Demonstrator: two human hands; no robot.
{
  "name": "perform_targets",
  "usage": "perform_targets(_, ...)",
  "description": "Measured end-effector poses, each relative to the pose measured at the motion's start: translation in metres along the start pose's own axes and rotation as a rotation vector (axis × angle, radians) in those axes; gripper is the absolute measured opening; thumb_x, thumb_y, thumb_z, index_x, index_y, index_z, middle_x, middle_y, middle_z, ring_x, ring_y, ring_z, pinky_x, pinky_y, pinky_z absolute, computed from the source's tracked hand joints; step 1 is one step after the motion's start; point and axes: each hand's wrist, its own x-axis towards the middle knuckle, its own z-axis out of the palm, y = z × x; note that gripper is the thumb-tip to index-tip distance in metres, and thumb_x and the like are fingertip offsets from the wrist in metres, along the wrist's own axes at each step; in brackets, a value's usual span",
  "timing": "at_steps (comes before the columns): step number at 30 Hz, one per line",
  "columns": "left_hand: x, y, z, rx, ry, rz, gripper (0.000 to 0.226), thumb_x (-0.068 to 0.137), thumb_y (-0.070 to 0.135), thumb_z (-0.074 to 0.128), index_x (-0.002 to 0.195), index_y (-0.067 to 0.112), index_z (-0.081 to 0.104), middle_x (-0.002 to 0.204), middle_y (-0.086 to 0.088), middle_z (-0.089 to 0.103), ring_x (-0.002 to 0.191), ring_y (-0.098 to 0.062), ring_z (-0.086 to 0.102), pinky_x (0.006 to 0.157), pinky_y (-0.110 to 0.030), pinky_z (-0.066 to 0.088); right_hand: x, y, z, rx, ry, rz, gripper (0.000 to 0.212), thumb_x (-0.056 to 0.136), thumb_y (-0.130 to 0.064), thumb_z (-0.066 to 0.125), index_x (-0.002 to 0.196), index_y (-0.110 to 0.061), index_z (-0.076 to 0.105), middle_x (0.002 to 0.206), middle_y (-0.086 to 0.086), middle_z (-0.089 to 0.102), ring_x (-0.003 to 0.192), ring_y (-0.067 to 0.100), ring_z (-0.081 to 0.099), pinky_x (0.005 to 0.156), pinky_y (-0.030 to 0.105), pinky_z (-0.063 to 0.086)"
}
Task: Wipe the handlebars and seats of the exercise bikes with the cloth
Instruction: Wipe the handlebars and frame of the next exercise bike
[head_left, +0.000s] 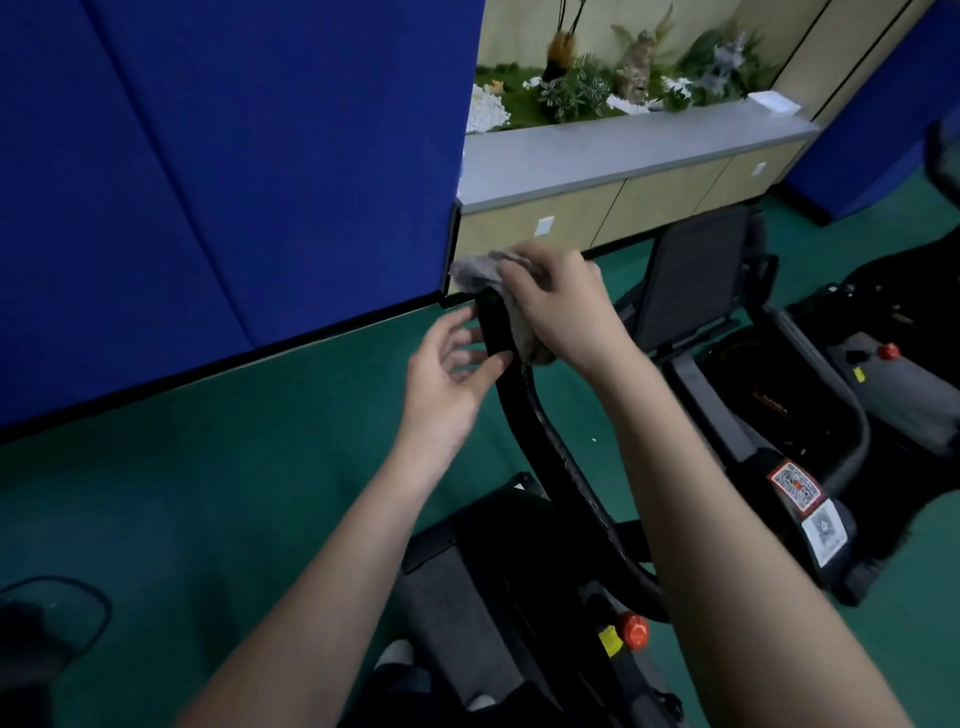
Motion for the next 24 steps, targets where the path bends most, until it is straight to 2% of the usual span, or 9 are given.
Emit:
perform_targets(2,0.001,-0.003,-0.001,-0.001,0.007,0.015,0.045,0.083,-0.008,0.065,0.124,0.004,0.052,0.091,0.007,0.059,0.066,0.01,0.057,0.068,-0.008,0.045,-0.017,0.003,0.005,0.027,0.13,0.012,0.014,0.092,-0.017,0.054,0.093,-0.012,0.067,0.08,0.005,0.068,0.083,0.023,0.063,0.066,0.022,0.038)
perform_targets(4,0.002,-0.006,-0.002,-0.008,0.017,0.027,0.044,0.082,-0.01,0.065,0.121,0.006,0.053,0.09,0.008,0.059,0.066,0.012,0.056,0.069,-0.007,0.045,-0.034,0.004,0.011,0.056,0.231,-0.003,0.01,0.09,-0.013,0.057,0.095,-0.011,0.066,0.084,0.007,0.067,0.08,0.019,0.062,0.07,0.022,0.043)
perform_targets(8,0.001,-0.009,-0.007,-0.037,-0.037,0.021,0.047,0.08,-0.01,0.066,0.112,0.022,0.055,0.094,0.009,0.062,0.073,0.009,0.06,0.07,-0.009,0.046,-0.064,0.012,0.016,0.049,0.315,-0.022,0.013,0.087,-0.004,0.062,0.098,-0.004,0.069,0.09,0.01,0.062,0.077,0.003,0.055,0.073,0.001,0.037)
perform_targets(13,0.001,-0.011,-0.012,-0.095,-0.094,-0.011,0.055,0.079,-0.013,0.065,0.114,0.028,0.053,0.101,0.005,0.06,0.079,0.004,0.062,0.076,-0.014,0.05,-0.065,0.011,0.023,0.051,0.467,-0.086,0.015,0.086,-0.005,0.066,0.1,-0.003,0.07,0.097,0.009,0.059,0.088,0.009,0.056,0.081,0.005,0.038)
perform_targets(16,0.0,-0.012,-0.012,-0.149,-0.114,-0.038,0.053,0.08,-0.018,0.06,0.119,0.017,0.052,0.104,-0.002,0.062,0.086,-0.006,0.063,0.08,-0.022,0.052,-0.06,0.012,0.03,0.006,0.404,-0.203,0.02,0.084,0.001,0.065,0.103,-0.004,0.069,0.104,0.01,0.054,0.095,0.014,0.054,0.086,0.011,0.04)
perform_targets(20,0.001,-0.013,-0.014,-0.134,-0.134,-0.044,0.055,0.079,-0.023,0.058,0.121,0.012,0.05,0.102,-0.002,0.063,0.082,-0.001,0.064,0.075,-0.015,0.052,-0.087,0.029,0.034,-0.061,0.28,-0.259,0.022,0.08,0.002,0.067,0.1,-0.007,0.071,0.103,0.007,0.054,0.094,0.019,0.056,0.083,0.017,0.044)
perform_targets(22,0.0,-0.012,-0.015,-0.125,-0.145,-0.042,0.055,0.079,-0.023,0.058,0.12,0.013,0.051,0.1,-0.001,0.063,0.079,-0.001,0.064,0.074,-0.015,0.052,-0.09,0.031,0.032,-0.025,0.321,-0.252,0.019,0.082,-0.001,0.068,0.1,-0.007,0.071,0.101,0.006,0.056,0.093,0.015,0.057,0.083,0.015,0.043)
perform_targets(24,-0.001,-0.012,-0.016,-0.122,-0.152,-0.044,0.055,0.078,-0.021,0.06,0.117,0.017,0.052,0.1,-0.001,0.063,0.079,-0.003,0.064,0.076,-0.017,0.053,-0.085,0.028,0.032,0.005,0.407,-0.224,0.017,0.085,-0.003,0.066,0.102,-0.005,0.071,0.101,0.007,0.059,0.093,0.017,0.059,0.083,0.018,0.046)
